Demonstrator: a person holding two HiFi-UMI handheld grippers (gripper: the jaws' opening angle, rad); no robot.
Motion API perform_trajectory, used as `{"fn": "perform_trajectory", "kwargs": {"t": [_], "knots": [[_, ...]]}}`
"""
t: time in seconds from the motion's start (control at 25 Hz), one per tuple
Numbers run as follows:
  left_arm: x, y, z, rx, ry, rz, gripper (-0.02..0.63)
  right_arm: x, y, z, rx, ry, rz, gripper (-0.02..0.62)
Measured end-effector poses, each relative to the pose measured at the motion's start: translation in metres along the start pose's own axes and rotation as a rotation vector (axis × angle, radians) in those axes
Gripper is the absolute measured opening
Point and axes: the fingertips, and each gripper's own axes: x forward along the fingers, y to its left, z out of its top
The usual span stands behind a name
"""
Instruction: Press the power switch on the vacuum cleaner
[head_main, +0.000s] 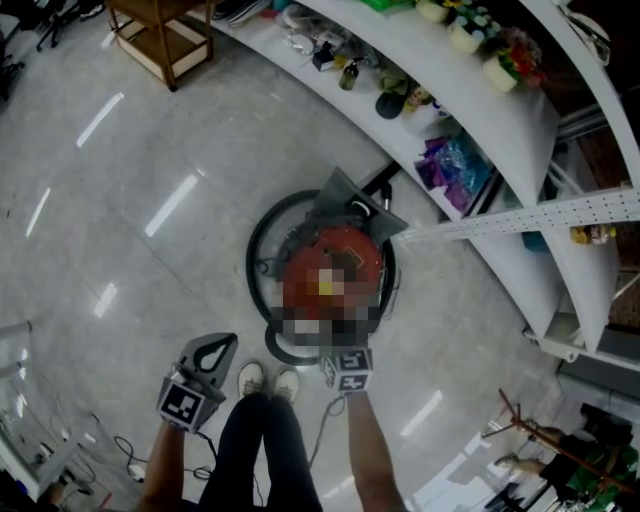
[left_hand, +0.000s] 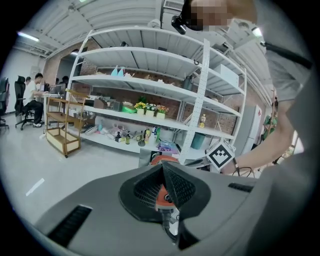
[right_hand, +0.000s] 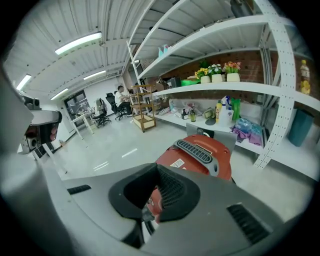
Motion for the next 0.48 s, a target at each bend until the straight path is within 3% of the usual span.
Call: {"fn": "perform_trajectory", "kwargs": {"t": [0.48], "knots": [[-0.001, 0.001, -0.009, -0.032, -0.005, 0.017, 0.006, 0.042, -0.004, -0.033, 0.013, 0.076, -0.002, 0.012]]}}
